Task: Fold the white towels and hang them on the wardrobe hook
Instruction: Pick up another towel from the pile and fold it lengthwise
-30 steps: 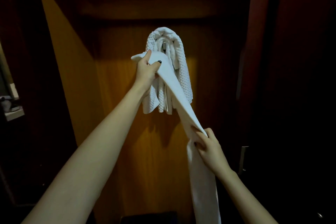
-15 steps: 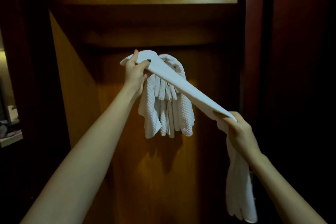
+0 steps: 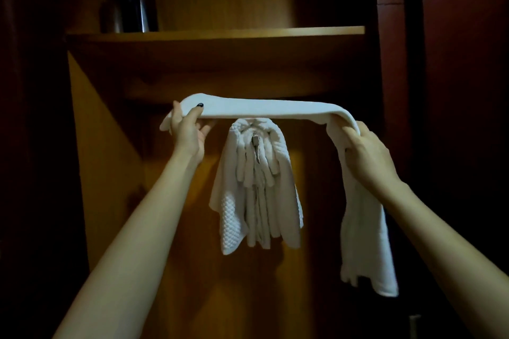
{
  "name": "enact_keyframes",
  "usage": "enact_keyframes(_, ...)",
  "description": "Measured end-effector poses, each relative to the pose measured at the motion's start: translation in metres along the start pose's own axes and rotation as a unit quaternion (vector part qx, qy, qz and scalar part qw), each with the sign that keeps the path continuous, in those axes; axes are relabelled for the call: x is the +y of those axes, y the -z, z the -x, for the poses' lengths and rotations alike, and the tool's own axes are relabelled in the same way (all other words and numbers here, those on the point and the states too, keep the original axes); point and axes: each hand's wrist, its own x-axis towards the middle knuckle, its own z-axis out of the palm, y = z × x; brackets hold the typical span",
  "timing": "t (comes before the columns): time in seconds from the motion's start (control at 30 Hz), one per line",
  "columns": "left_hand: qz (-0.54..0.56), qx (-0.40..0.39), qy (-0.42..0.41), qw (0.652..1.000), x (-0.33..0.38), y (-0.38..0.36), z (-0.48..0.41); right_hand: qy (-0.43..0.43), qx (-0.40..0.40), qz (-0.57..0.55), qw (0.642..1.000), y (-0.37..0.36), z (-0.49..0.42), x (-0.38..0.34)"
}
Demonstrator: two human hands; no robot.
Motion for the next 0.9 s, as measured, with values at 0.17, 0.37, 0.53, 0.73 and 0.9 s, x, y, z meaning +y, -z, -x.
enact_keyframes(0.17,-0.039,0.032,-0.004,0.999,-0.012,0.020,-0.038,0.028,-0.010,0.061,0.998,-0.028,-0.054,0.003)
enact_keyframes(0.37,-0.070,0.055,-0.017,0.996,-0.032,0.045,-0.091,0.051,-0.021,0.031,0.998,-0.070,-0.130,-0.002)
enact_keyframes(0.53,-0.087,0.065,-0.032,0.994,-0.056,0.072,-0.125,0.063,-0.051,0.043,0.996,-0.113,-0.167,-0.003)
enact_keyframes(0.73,-0.080,0.085,-0.010,0.993,-0.090,0.105,-0.146,0.093,-0.043,0.084,0.991,-0.178,-0.177,0.011)
enact_keyframes(0.9,-0.102,0.070,-0.016,0.992,-0.109,0.120,-0.169,0.073,-0.078,0.058,0.993,-0.214,-0.195,0.027)
